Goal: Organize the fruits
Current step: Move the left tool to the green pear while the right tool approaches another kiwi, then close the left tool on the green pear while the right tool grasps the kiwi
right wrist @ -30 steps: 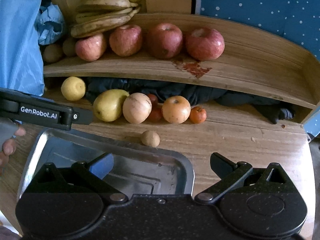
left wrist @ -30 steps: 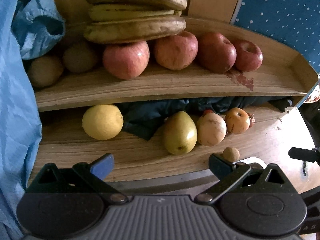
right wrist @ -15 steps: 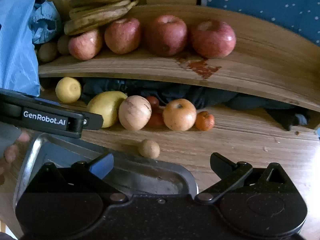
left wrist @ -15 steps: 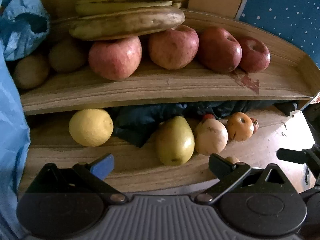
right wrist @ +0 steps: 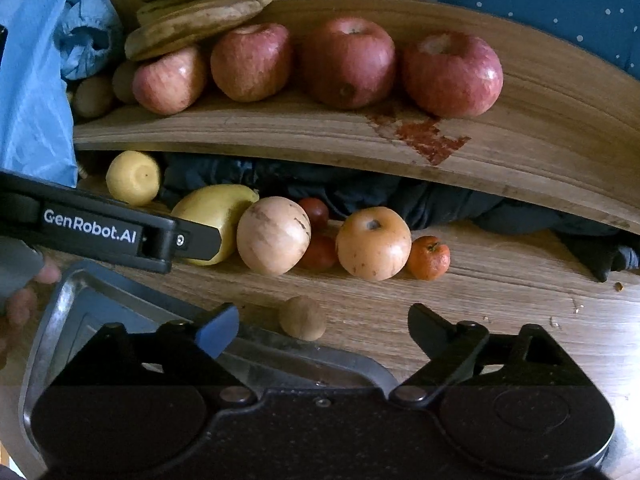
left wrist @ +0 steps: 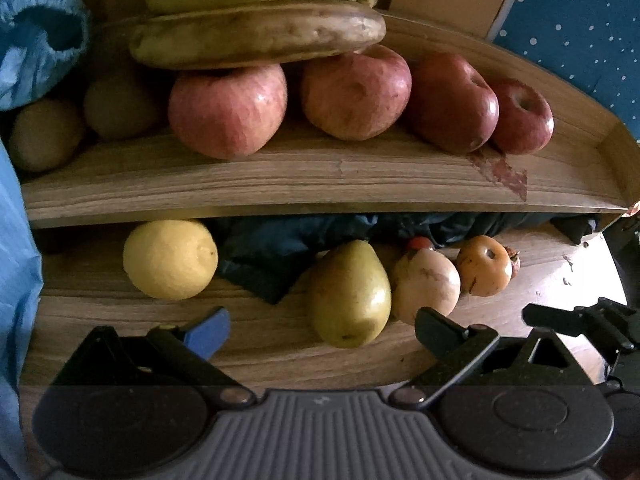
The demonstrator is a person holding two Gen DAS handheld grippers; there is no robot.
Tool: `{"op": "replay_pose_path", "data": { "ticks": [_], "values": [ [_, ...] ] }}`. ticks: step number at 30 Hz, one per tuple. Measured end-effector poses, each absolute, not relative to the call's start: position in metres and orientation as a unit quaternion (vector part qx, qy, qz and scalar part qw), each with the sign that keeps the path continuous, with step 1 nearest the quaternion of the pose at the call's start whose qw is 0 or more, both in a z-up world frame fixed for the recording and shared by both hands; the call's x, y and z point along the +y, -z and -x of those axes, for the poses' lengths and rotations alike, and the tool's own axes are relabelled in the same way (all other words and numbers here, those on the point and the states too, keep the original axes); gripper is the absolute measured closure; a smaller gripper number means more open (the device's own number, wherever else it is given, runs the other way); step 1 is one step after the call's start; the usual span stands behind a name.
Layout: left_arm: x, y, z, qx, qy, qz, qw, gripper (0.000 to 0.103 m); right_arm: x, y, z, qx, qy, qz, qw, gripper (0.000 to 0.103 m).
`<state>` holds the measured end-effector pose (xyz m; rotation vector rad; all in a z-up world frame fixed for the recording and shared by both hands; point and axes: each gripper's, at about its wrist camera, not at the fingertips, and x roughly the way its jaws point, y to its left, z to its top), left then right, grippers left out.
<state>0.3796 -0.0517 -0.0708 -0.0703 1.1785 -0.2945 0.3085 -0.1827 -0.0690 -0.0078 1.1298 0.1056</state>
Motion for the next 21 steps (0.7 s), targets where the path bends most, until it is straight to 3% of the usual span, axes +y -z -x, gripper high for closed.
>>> {"op": "replay_pose_path", "data": {
  "ticks": [8, 15, 21],
  "values": [
    [-0.056, 0.073, -0.389, 0.548, 0.155, 0.02, 0.822, 0.01, -0.18, 0.075, -0.313, 0.541, -0.066, -0.002, 0.839, 0.027],
    [-0.061, 0.075, -0.393, 0.549, 0.18, 0.015, 0.816, 0.028, -0.182, 0.08, -0.316, 0.551, -0.061, -0.011, 0.833, 0.039],
    [-0.06, 0.074, -0.395, 0.548, 0.19, 0.022, 0.814, 0.036, -0.184, 0.083, -0.318, 0.556, -0.057, -0.02, 0.829, 0.051]
  ]
}}
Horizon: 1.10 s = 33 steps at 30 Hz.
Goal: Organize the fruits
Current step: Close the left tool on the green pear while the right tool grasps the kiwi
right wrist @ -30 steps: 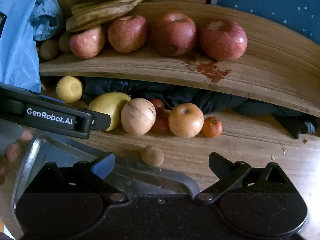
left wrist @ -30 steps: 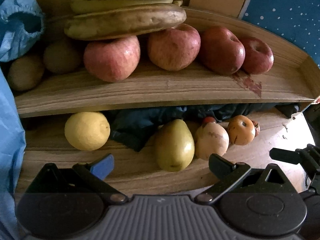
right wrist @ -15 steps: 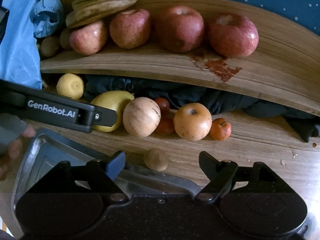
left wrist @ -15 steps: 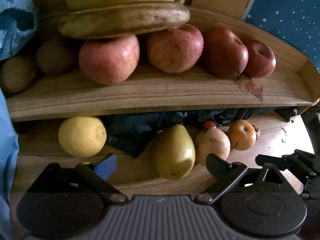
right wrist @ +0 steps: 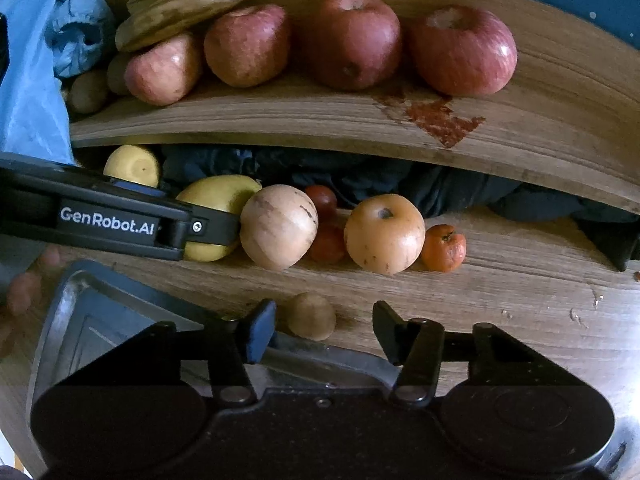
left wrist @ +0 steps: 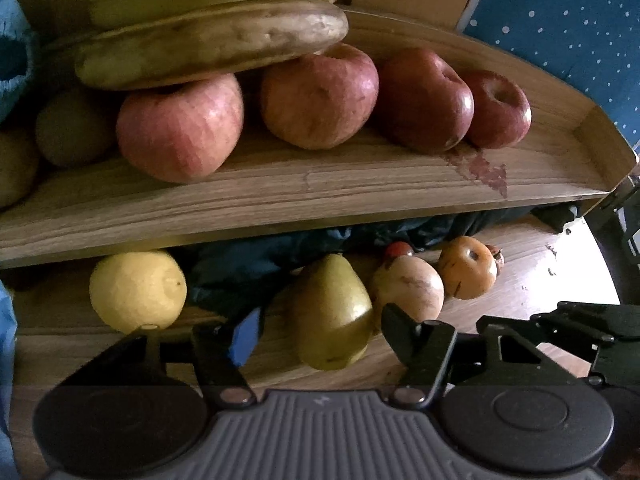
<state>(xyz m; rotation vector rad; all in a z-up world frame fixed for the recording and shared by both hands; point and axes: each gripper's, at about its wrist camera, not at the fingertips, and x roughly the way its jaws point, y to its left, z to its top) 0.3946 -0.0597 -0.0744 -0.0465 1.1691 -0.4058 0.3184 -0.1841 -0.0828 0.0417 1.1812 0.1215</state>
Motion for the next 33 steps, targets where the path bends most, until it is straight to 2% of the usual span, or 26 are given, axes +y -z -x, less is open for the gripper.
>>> {"op": "replay_pose_path", "data": {
  "ticks": [3, 7, 20, 24, 31, 33],
  "values": [
    [-0.06, 0.072, -0.394, 0.549, 0.196, 0.026, 0.812, 0.044, -0.185, 0.083, -0.32, 0.561, -0.054, -0.019, 0.826, 0.055],
    [-0.064, 0.073, -0.393, 0.545, 0.196, 0.022, 0.815, 0.044, -0.181, 0.084, -0.32, 0.565, -0.053, -0.017, 0.824, 0.059],
    [-0.057, 0.078, -0.397, 0.554, 0.2, 0.037, 0.807, 0.042, -0.179, 0.084, -0.321, 0.569, -0.048, -0.014, 0.821, 0.058],
    [-0.061, 0.078, -0.398, 0.559, 0.199, 0.037, 0.804, 0.047, -0.177, 0.085, -0.321, 0.568, -0.045, -0.013, 0.822, 0.058],
    [-0.07, 0.082, -0.396, 0.559, 0.198, 0.022, 0.805, 0.047, -0.181, 0.089, -0.321, 0.571, -0.043, -0.029, 0.82, 0.058],
    [-0.07, 0.082, -0.396, 0.559, 0.197, 0.023, 0.805, 0.047, -0.182, 0.09, -0.321, 0.57, -0.045, -0.032, 0.82, 0.062]
  ]
}}
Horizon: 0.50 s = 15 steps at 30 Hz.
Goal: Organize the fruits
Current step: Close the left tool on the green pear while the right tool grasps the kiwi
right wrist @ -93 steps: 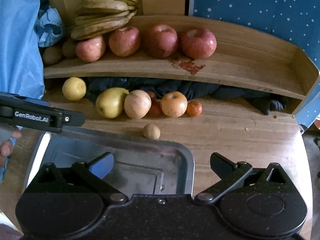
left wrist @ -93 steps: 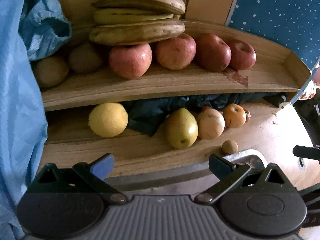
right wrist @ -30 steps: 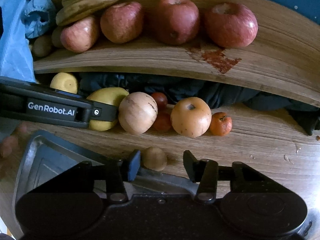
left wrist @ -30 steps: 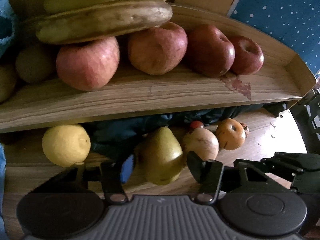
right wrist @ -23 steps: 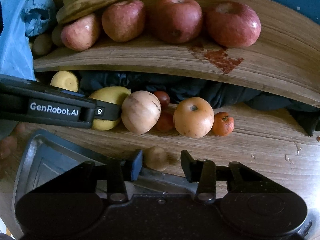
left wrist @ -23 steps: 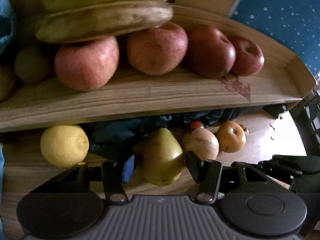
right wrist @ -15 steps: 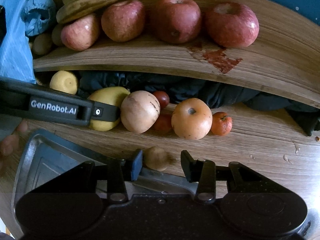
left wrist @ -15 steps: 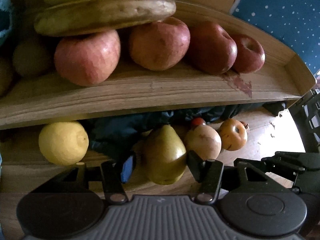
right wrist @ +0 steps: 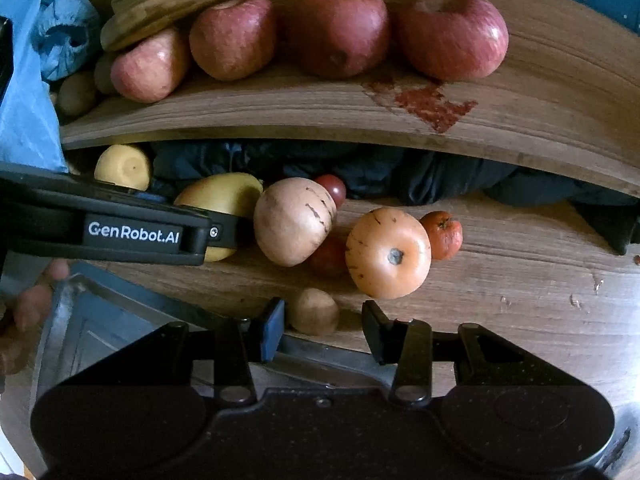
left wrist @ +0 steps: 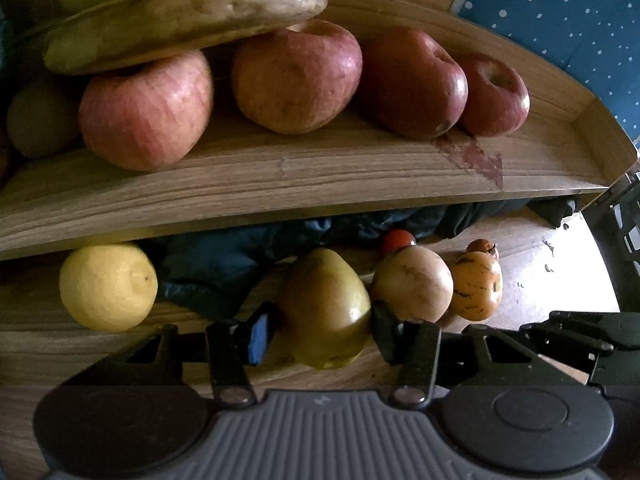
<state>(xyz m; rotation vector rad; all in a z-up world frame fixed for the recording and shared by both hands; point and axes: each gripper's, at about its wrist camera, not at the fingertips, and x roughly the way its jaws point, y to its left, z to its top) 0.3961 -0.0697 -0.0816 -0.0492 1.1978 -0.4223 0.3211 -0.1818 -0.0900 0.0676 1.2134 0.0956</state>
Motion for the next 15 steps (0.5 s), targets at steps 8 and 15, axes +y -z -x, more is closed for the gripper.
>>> {"op": "replay_pose_path", "data": {
  "ticks": [8, 15],
  "values": [
    [-0.069, 0.081, -0.389, 0.555, 0.199, 0.021, 0.807, 0.048, -0.182, 0.091, -0.316, 0.557, -0.056, -0.032, 0.828, 0.072],
    [-0.063, 0.081, -0.382, 0.555, 0.196, 0.029, 0.808, 0.048, -0.185, 0.083, -0.31, 0.551, -0.064, -0.032, 0.831, 0.072]
  ]
}}
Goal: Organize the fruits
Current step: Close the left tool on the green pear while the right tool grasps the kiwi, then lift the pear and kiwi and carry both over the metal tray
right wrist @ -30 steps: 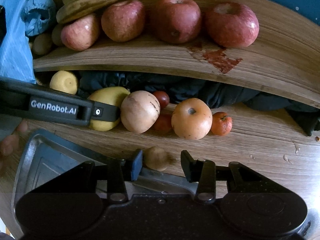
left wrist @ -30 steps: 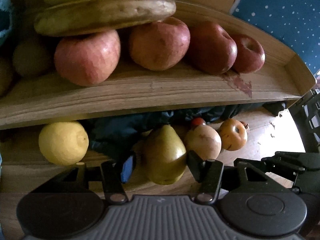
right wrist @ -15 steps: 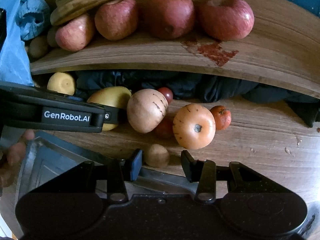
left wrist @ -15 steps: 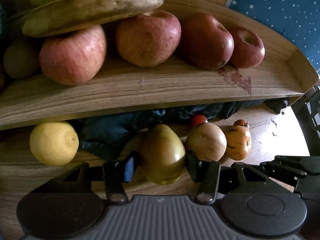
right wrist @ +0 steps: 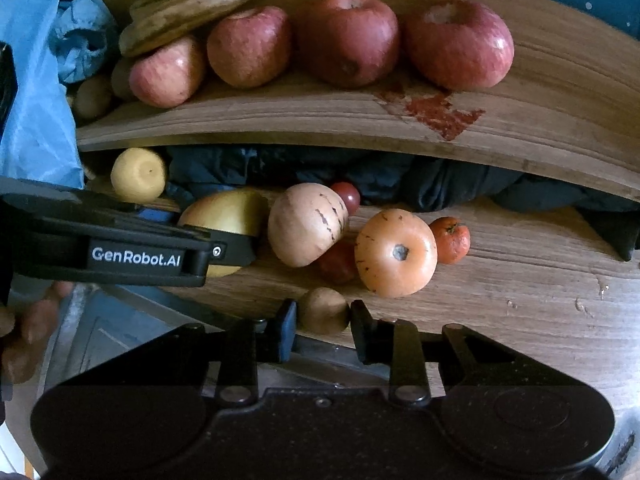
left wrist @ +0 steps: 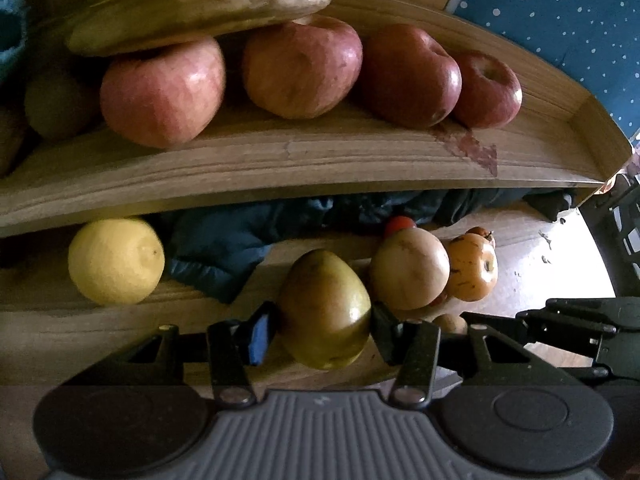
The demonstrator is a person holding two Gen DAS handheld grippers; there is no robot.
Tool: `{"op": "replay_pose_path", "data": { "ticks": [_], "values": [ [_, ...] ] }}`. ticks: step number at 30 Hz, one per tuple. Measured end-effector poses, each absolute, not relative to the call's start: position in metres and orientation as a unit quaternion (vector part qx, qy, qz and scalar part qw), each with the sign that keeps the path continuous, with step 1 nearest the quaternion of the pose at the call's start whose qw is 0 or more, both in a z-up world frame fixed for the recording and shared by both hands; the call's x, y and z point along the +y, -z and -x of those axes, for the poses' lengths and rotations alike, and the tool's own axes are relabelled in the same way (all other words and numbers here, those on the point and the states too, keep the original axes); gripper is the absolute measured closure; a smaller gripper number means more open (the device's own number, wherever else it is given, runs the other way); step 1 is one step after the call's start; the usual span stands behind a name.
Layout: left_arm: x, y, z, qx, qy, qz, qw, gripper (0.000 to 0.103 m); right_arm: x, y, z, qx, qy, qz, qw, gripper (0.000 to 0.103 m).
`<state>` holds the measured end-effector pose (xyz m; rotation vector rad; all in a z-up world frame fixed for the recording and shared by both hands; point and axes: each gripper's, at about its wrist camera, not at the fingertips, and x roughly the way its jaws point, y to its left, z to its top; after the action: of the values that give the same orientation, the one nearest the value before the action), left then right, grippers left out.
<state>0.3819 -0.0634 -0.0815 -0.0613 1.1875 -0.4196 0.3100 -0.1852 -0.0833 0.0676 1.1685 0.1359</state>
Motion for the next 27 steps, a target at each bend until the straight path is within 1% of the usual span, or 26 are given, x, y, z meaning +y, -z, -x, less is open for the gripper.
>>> {"op": "replay_pose_path", "data": {
  "ticks": [14, 27],
  "values": [
    [-0.054, 0.065, -0.366, 0.539, 0.201, 0.042, 0.817, 0.048, -0.177, 0.067, -0.299, 0.537, -0.075, -0.025, 0.84, 0.072],
    [-0.052, 0.046, -0.327, 0.525, 0.198, 0.052, 0.826, 0.048, -0.174, 0.046, -0.276, 0.522, -0.093, -0.015, 0.848, 0.072]
  ]
}}
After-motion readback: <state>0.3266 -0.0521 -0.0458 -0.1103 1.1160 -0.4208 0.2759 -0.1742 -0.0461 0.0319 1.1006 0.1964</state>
